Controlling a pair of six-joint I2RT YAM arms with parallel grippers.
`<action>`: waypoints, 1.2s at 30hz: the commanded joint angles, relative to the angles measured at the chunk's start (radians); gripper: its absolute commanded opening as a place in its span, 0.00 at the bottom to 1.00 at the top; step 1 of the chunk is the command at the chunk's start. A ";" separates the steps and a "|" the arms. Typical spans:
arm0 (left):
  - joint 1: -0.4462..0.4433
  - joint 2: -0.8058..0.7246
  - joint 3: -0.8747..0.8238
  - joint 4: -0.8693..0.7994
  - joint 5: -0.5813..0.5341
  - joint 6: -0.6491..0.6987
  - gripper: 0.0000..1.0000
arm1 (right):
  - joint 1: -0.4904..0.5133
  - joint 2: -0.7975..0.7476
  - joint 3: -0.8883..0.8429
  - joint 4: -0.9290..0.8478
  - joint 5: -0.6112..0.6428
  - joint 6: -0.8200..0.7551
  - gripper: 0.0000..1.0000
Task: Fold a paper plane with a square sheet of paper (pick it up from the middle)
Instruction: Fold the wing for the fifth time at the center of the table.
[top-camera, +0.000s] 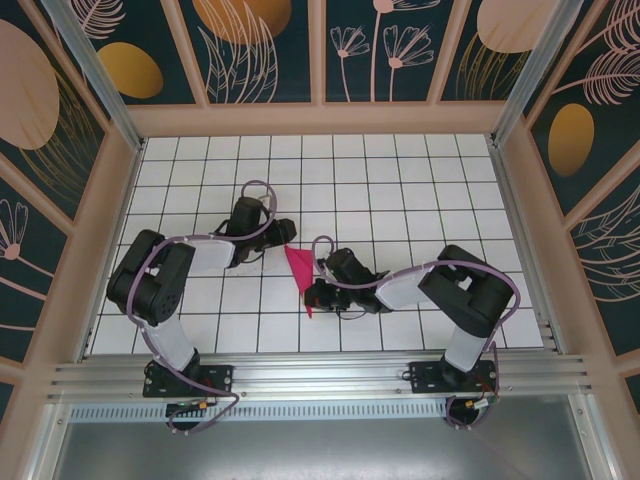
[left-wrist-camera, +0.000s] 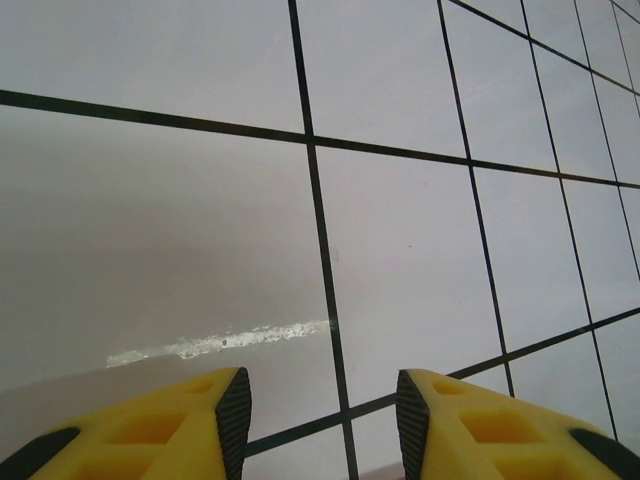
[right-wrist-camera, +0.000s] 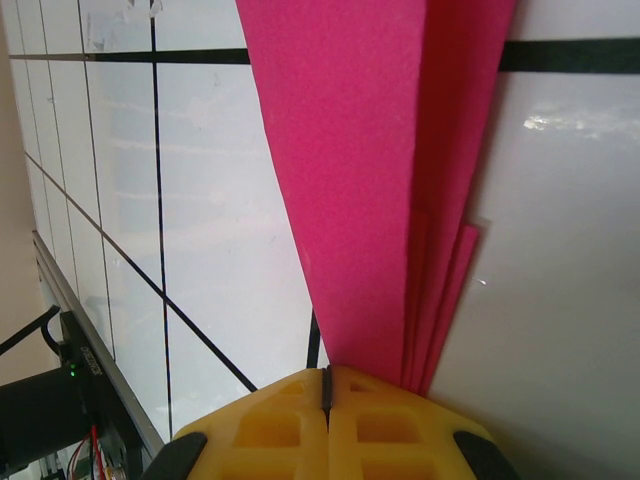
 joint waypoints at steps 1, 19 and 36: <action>0.006 -0.089 0.009 -0.040 0.030 0.022 0.46 | 0.017 0.116 -0.013 -0.217 0.034 -0.041 0.00; 0.003 -0.172 -0.278 0.181 0.251 -0.116 0.35 | 0.014 0.129 0.017 -0.242 0.042 -0.046 0.00; 0.006 -0.041 -0.112 -0.073 -0.102 -0.130 0.40 | 0.018 0.069 -0.018 -0.247 0.035 -0.051 0.00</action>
